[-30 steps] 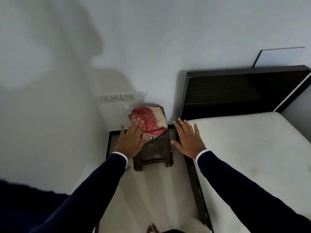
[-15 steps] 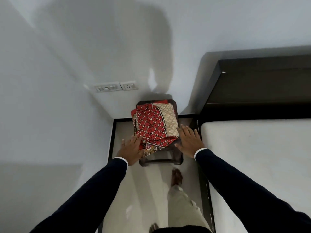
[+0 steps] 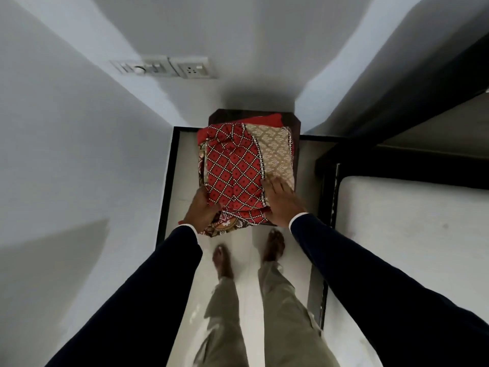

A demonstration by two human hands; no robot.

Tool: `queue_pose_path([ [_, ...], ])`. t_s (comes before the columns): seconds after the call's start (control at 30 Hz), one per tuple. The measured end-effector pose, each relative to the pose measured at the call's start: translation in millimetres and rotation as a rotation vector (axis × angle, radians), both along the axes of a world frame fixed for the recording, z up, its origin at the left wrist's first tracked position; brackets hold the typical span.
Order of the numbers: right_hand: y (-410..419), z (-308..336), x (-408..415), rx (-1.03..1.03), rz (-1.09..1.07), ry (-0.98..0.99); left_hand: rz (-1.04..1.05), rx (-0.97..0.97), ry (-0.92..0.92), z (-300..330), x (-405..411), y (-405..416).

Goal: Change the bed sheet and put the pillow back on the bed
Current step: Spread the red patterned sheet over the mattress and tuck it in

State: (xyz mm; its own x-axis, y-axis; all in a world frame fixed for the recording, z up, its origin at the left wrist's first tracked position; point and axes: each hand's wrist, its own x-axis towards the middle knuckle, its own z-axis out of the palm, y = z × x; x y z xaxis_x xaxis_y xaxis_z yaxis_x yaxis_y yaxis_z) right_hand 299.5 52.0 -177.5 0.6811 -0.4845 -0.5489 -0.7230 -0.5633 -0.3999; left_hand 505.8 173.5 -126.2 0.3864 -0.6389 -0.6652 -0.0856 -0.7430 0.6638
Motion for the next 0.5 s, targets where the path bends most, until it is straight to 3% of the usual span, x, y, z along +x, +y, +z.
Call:
queue_pose_path([
  [0.23,2.2,-5.3,3.5,0.005,-0.022,-0.007,0.096,0.06,0.028,-18.7,9.7,-14.3],
  [0.33,-2.6,-2.3,4.7,0.088,-0.084,-0.023,0.07,0.078,-0.084,-0.5,-1.5,-24.3],
  [0.4,-1.9,3.7,5.7,0.155,-0.141,-0.039,-0.004,0.027,-0.122,16.3,-10.9,-29.1],
  [0.5,5.0,19.7,8.5,0.199,-0.244,-0.035,-0.054,-0.098,-0.005,54.2,-29.4,-40.2],
])
